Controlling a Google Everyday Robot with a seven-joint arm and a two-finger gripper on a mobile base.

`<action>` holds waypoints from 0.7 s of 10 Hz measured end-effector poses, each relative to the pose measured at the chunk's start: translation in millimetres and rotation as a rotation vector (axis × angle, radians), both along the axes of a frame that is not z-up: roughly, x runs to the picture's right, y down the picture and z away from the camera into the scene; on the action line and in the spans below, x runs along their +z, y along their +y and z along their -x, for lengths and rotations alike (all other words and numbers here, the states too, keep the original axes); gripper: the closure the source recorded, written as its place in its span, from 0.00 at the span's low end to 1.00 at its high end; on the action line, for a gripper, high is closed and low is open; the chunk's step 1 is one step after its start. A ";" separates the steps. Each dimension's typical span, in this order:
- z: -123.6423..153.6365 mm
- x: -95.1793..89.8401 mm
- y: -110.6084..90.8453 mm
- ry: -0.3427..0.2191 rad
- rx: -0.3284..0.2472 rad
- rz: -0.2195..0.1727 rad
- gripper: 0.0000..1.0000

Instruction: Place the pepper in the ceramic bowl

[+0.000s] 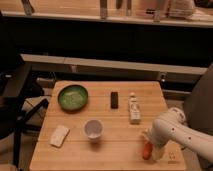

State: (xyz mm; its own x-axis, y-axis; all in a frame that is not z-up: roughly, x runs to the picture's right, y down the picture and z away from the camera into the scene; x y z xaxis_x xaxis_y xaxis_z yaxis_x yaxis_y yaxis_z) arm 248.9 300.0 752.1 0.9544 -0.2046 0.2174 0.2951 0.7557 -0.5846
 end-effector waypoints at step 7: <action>-1.2 -1.4 6.4 -0.016 -0.020 -0.001 0.34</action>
